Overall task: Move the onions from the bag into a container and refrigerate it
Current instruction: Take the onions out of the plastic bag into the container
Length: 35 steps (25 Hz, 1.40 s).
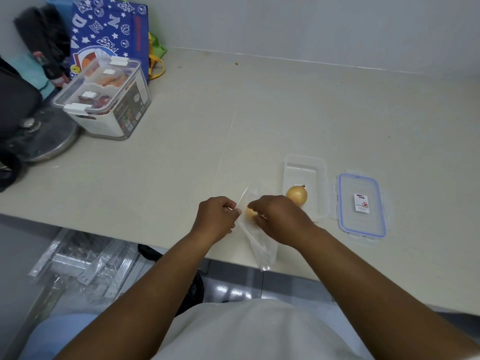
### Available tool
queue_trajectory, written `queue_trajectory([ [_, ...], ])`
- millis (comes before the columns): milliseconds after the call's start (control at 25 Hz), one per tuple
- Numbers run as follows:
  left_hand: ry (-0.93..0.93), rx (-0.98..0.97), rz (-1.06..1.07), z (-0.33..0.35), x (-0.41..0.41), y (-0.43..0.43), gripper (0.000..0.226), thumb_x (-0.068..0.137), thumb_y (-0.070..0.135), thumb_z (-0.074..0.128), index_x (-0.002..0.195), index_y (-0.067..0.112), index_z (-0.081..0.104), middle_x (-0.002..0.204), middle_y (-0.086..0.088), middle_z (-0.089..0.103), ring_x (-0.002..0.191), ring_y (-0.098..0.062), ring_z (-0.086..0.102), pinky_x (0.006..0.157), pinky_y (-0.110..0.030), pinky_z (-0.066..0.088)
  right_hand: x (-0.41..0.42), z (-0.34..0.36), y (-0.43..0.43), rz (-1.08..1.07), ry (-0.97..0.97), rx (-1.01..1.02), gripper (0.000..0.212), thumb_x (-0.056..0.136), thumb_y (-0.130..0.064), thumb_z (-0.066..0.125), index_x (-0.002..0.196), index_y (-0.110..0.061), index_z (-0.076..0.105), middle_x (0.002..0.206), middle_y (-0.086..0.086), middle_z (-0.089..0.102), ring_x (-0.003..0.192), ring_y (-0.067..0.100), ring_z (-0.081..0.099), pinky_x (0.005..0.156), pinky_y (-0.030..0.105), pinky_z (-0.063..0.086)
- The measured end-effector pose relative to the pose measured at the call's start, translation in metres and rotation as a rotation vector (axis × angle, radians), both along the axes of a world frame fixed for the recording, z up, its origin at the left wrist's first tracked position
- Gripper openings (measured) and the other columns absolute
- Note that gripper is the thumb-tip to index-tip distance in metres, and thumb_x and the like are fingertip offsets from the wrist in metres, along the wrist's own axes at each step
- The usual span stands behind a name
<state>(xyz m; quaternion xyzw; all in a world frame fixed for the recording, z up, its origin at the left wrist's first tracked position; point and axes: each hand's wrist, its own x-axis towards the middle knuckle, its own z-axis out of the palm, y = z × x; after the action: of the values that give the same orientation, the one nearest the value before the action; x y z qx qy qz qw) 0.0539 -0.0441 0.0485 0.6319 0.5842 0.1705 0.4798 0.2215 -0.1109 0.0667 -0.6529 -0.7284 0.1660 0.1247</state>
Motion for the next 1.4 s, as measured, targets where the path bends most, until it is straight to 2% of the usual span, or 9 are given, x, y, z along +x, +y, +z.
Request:
queue_trajectory([
  [120, 0.020, -0.003, -0.021, -0.002, -0.001, 0.000, 0.005, 0.081, 0.018, 0.070, 0.085, 0.015, 0.069, 0.072, -0.003, 0.066, 0.051, -0.011, 0.066, 0.048, -0.025, 0.056, -0.005, -0.026, 0.026, -0.091, -0.266, -0.314, 0.033, 0.085, -0.015, 0.058, 0.117, -0.009, 0.051, 0.113, 0.011, 0.055, 0.101, 0.030, 0.059, 0.077, 0.039, 0.052],
  [200, 0.028, -0.006, -0.032, -0.003, -0.001, -0.001, 0.003, 0.081, 0.016, 0.071, 0.083, 0.015, 0.069, 0.071, -0.004, 0.066, 0.049, -0.011, 0.066, 0.048, -0.026, 0.057, -0.004, -0.040, 0.038, -0.113, -0.298, -0.403, 0.045, 0.084, -0.018, 0.061, 0.124, -0.010, 0.044, 0.116, 0.012, 0.055, 0.102, 0.030, 0.059, 0.075, 0.038, 0.051],
  [520, -0.006, -0.034, 0.000, -0.003, 0.002, -0.001, 0.007, 0.079, 0.016, 0.072, 0.085, 0.013, 0.070, 0.071, -0.003, 0.066, 0.045, -0.006, 0.064, 0.046, -0.023, 0.055, -0.001, -0.043, 0.030, -0.087, -0.250, -0.297, 0.049, 0.075, -0.019, 0.062, 0.120, -0.009, 0.046, 0.104, 0.012, 0.059, 0.093, 0.031, 0.061, 0.074, 0.040, 0.054],
  [720, -0.013, -0.023, 0.014, -0.001, 0.002, 0.003, 0.007, 0.080, 0.016, 0.071, 0.086, 0.012, 0.070, 0.069, -0.001, 0.064, 0.046, -0.008, 0.064, 0.046, -0.024, 0.056, 0.020, 0.017, -0.006, -0.140, 0.149, -0.134, 0.065, 0.061, -0.038, 0.075, 0.120, -0.030, 0.048, 0.104, -0.007, 0.060, 0.090, 0.013, 0.056, 0.070, 0.026, 0.049],
  [800, -0.012, -0.016, 0.019, 0.000, 0.004, 0.004, 0.007, 0.080, 0.015, 0.070, 0.086, 0.011, 0.070, 0.068, -0.001, 0.063, 0.046, -0.008, 0.064, 0.048, -0.026, 0.058, 0.040, 0.034, -0.015, -0.272, 0.358, 0.008, 0.071, 0.057, -0.039, 0.083, 0.121, -0.034, 0.052, 0.109, -0.012, 0.060, 0.091, 0.007, 0.057, 0.077, 0.016, 0.045],
  [880, -0.018, -0.015, 0.029, 0.000, 0.005, 0.004, 0.007, 0.080, 0.015, 0.071, 0.085, 0.011, 0.071, 0.066, 0.000, 0.061, 0.046, -0.008, 0.064, 0.049, -0.026, 0.058, 0.065, 0.035, -0.008, -0.467, 0.432, 0.125, 0.068, 0.057, -0.032, 0.087, 0.118, -0.029, 0.057, 0.112, -0.008, 0.060, 0.090, 0.011, 0.059, 0.078, 0.020, 0.046],
  [1040, -0.028, -0.023, 0.042, 0.000, 0.005, 0.002, 0.007, 0.079, 0.017, 0.072, 0.085, 0.012, 0.071, 0.067, 0.000, 0.062, 0.045, -0.006, 0.064, 0.046, -0.022, 0.055, 0.109, 0.005, 0.038, -0.755, 0.294, -0.036, 0.062, 0.062, -0.032, 0.082, 0.118, -0.021, 0.057, 0.115, 0.003, 0.062, 0.105, 0.024, 0.057, 0.081, 0.032, 0.044],
  [1240, -0.038, -0.025, 0.059, 0.000, 0.003, 0.000, 0.007, 0.079, 0.015, 0.073, 0.084, 0.011, 0.071, 0.064, 0.000, 0.062, 0.044, -0.006, 0.063, 0.044, -0.021, 0.053, 0.124, -0.035, 0.078, -0.769, 0.151, -0.254, 0.058, 0.065, -0.034, 0.077, 0.117, -0.022, 0.053, 0.112, 0.009, 0.058, 0.085, 0.025, 0.052, 0.070, 0.031, 0.043],
  [1400, -0.032, -0.015, 0.068, -0.002, 0.003, 0.000, 0.007, 0.079, 0.014, 0.073, 0.084, 0.011, 0.071, 0.063, 0.001, 0.061, 0.044, -0.007, 0.063, 0.045, -0.023, 0.054, 0.129, -0.054, 0.085, -0.783, 0.100, -0.341, 0.052, 0.066, -0.038, 0.075, 0.112, -0.021, 0.057, 0.115, 0.008, 0.058, 0.088, 0.026, 0.055, 0.072, 0.032, 0.044],
])
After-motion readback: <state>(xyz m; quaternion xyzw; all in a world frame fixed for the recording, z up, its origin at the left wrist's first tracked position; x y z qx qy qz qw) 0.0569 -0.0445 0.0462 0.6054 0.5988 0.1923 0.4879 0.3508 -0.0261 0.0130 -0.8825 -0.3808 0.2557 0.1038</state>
